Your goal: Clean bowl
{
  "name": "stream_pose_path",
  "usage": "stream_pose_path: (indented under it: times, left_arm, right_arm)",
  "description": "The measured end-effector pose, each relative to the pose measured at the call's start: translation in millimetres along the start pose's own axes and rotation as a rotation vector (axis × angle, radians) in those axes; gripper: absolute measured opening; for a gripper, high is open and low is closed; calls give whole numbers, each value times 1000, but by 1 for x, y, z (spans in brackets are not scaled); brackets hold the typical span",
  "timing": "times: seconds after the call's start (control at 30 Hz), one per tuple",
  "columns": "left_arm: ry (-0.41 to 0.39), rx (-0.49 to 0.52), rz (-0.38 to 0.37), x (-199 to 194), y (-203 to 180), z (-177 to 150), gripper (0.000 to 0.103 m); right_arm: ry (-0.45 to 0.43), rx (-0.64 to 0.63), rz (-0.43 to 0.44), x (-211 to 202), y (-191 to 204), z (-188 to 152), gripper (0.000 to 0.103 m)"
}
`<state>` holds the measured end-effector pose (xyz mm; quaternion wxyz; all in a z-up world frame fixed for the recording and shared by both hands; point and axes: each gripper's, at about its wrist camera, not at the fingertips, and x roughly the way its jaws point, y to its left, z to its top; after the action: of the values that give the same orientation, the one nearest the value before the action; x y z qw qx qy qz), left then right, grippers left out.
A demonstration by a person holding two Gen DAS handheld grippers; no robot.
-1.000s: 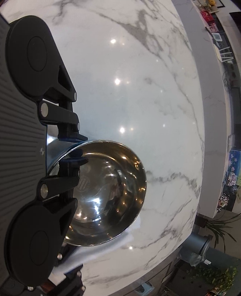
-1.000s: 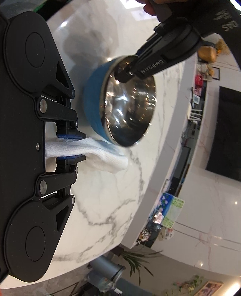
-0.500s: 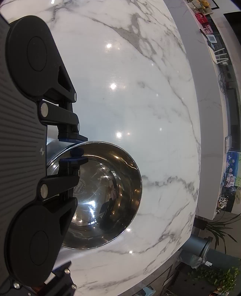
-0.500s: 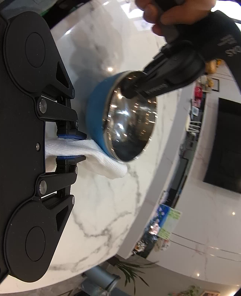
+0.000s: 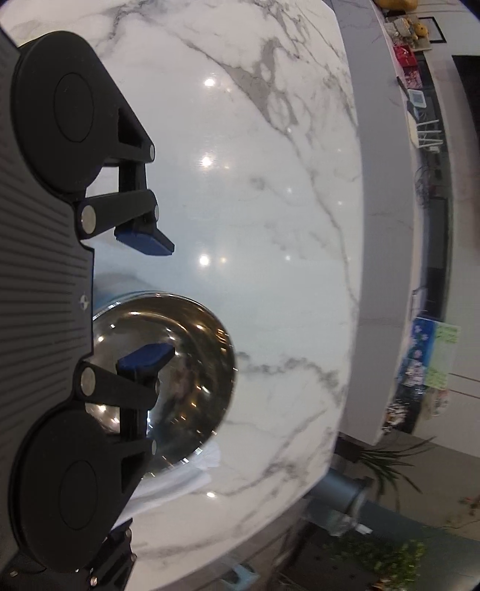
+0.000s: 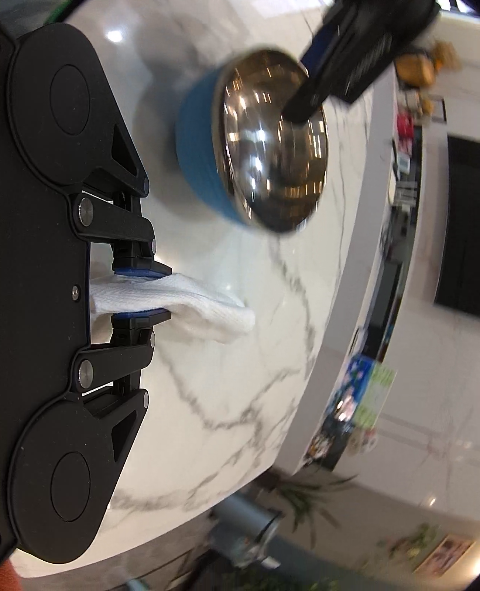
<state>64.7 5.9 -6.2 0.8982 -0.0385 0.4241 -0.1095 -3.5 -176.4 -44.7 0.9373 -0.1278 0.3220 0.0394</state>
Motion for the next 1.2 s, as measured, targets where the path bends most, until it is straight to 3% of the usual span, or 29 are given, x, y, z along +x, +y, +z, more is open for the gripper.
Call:
stream_pose_path:
  times: [0.13,0.37,0.53,0.87,0.93,1.2]
  left_arm:
    - [-23,-20,-9,-5,0,-1,69]
    - [-52,-75,-34,-11,6,-3,73]
    - [-105,-90,-38,-20,12,-4,77]
    - [-190,9,41,-44,4,-23,82]
    - [-189,20,50,-47,3,-29,82]
    - [-220,55,97,-60,-1,-62,82]
  right_arm:
    - [39,61,9,7,-10,-2,15]
    - [35,75,7,5,-9,-4,17]
    - [-39,85,8,-13,-10,-4,49]
    - [-112,140,59,-50,-7,19,76]
    - [-105,163,77,-54,-6,22,90]
    - [-86,143,116,-64,11,17,94]
